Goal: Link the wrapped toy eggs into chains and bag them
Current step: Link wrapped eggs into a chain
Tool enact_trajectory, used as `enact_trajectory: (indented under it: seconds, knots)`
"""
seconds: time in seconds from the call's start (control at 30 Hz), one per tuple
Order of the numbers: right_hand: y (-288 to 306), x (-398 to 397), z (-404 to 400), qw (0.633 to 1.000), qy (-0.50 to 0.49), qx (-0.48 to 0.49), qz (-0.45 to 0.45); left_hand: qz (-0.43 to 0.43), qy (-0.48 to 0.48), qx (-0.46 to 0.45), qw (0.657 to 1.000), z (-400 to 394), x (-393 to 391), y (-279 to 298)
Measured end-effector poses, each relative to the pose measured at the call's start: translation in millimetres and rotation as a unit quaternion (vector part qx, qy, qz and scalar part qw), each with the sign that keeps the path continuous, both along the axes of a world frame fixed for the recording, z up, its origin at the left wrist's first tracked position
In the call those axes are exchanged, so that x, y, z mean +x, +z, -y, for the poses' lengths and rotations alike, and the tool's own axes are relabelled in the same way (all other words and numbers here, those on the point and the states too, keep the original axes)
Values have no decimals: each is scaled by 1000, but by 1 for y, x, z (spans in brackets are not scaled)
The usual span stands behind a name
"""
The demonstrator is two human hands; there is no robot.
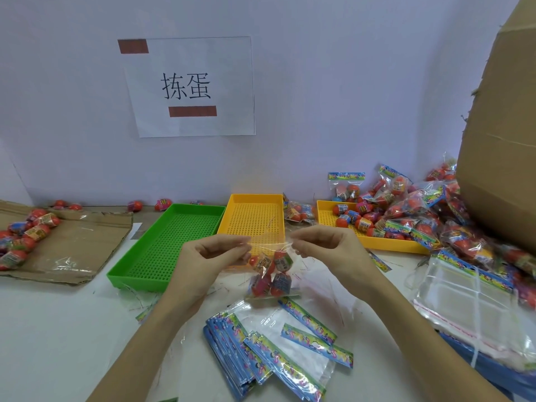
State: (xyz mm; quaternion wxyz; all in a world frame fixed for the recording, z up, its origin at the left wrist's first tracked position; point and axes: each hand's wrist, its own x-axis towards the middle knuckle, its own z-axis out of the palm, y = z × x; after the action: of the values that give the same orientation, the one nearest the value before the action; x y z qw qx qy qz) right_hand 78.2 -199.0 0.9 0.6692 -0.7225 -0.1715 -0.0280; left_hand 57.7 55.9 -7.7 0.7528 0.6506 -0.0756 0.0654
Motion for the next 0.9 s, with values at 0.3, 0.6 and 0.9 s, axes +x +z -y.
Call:
enact_trajectory:
  seconds: [0.3,0.6,0.9]
  knots:
    - [-1,-1,4,999,22,-29,14,28,-5,87,996,-8,3,-5]
    - [4,-1,4,985,-4,-154,83,85,-15,136,987,-11,1,-3]
    - [-4,-1,-9,997,-21,-70,-22,20,21,52,998,2,3,-8]
